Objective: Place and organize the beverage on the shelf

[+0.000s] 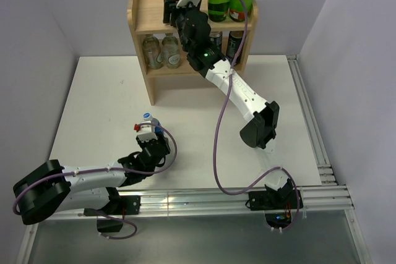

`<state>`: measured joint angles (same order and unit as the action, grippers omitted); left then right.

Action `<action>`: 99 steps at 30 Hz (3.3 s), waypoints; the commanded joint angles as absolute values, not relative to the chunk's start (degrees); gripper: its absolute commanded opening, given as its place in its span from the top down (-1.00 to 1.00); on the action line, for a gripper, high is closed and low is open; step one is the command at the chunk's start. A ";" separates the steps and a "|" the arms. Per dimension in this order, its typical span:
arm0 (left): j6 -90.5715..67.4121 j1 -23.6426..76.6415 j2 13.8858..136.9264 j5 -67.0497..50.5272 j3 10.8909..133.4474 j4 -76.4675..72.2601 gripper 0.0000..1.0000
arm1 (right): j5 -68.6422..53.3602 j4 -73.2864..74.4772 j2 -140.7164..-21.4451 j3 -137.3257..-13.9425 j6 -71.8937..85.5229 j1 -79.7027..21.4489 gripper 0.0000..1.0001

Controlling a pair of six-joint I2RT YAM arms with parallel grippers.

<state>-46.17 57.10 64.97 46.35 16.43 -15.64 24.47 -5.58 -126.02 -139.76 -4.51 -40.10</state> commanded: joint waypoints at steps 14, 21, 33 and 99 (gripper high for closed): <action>-45.26 57.30 59.94 48.52 17.14 -19.16 0.99 | 28.47 -8.35 -125.95 -135.18 -2.90 -44.56 -1.00; -45.35 57.22 59.59 48.34 17.05 -18.81 0.99 | 30.06 -9.49 -124.02 -131.14 -3.52 -44.56 -1.00; -45.26 57.30 57.22 48.16 16.96 -17.67 0.99 | 34.19 -12.39 -117.43 -119.99 -3.08 -44.65 -1.00; 5.54 37.19 94.74 35.95 135.70 20.48 0.99 | 57.92 15.82 -40.78 -25.58 53.43 -74.09 -0.91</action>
